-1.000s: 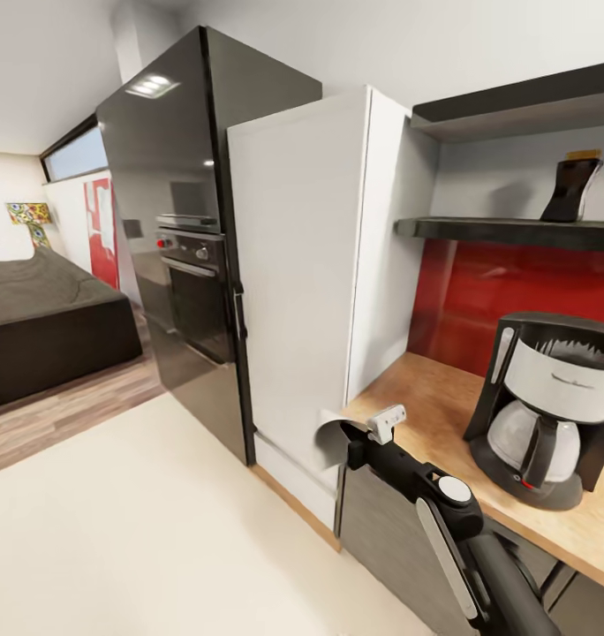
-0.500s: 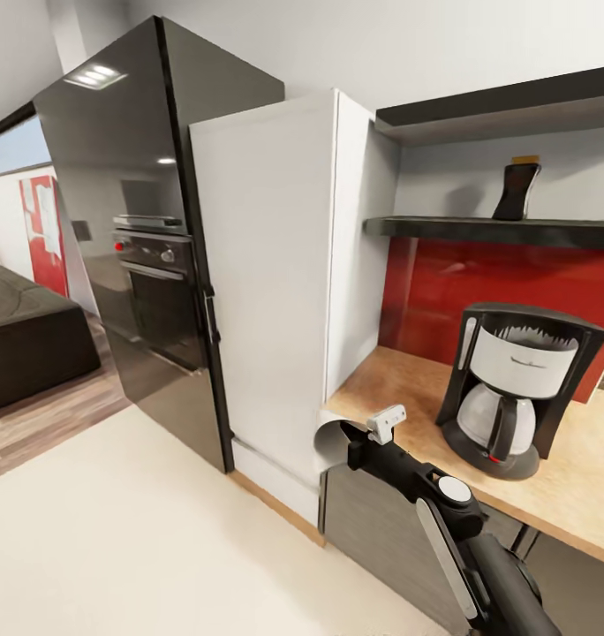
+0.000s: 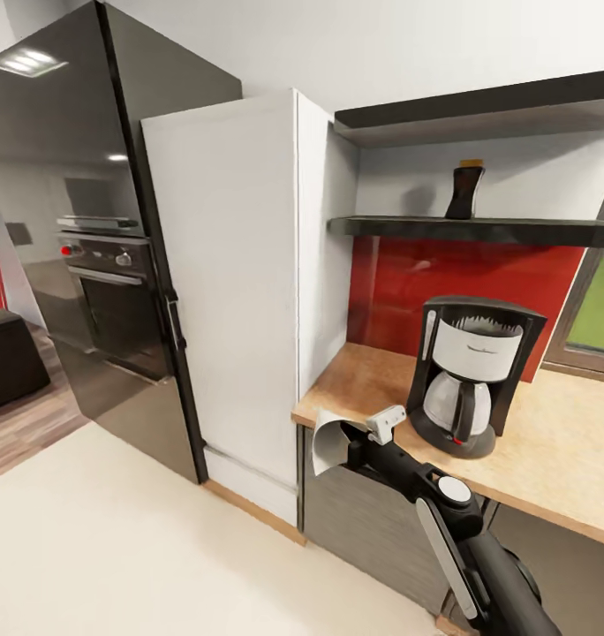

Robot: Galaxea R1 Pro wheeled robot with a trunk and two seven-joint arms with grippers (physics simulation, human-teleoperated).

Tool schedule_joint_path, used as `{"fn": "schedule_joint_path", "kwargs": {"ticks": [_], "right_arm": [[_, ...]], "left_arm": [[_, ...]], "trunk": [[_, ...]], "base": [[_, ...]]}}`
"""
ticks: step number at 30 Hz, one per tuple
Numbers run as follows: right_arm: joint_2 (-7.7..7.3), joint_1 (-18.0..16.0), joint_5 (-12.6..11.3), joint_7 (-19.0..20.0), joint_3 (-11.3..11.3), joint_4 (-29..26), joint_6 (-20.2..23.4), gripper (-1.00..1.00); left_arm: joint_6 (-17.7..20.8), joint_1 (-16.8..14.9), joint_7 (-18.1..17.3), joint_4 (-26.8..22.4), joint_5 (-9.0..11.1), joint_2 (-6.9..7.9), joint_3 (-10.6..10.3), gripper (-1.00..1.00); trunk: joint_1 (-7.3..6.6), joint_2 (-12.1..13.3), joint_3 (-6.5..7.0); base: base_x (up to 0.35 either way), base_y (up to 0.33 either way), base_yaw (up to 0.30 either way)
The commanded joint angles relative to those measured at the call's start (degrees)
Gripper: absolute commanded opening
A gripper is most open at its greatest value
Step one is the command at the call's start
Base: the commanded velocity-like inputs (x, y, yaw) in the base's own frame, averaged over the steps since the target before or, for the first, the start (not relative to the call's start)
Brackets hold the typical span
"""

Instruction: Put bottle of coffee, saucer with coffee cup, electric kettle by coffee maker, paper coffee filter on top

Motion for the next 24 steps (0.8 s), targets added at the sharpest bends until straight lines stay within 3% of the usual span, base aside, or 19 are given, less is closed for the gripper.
{"fn": "schedule_joint_path", "kwargs": {"ticks": [1, 10, 24], "right_arm": [[-0.02, -0.02, -0.72, 0.01, 0.04, -0.04, 0.53, -1.0], [-0.02, -0.03, -0.72, 0.01, 0.04, -0.04, 0.51, -1.0], [-0.02, -0.04, -0.72, 0.01, 0.04, -0.1, 0.52, -1.0]], "left_arm": [[0.37, 0.03, -0.18, -0.12, 0.6, 0.0, 0.15, 1.0], [0.36, 0.03, -0.18, -0.12, 0.6, 0.0, 0.1, 1.0], [0.3, 0.03, -0.18, -0.12, 0.6, 0.0, 0.11, 1.0]], "trunk": [[0.02, -0.04, -0.03], [0.02, -0.04, -0.03], [0.02, -0.04, -0.03]], "base": [[0.0, 0.268, -0.274], [0.0, 0.204, -0.274], [0.047, 0.039, -0.261]]}}
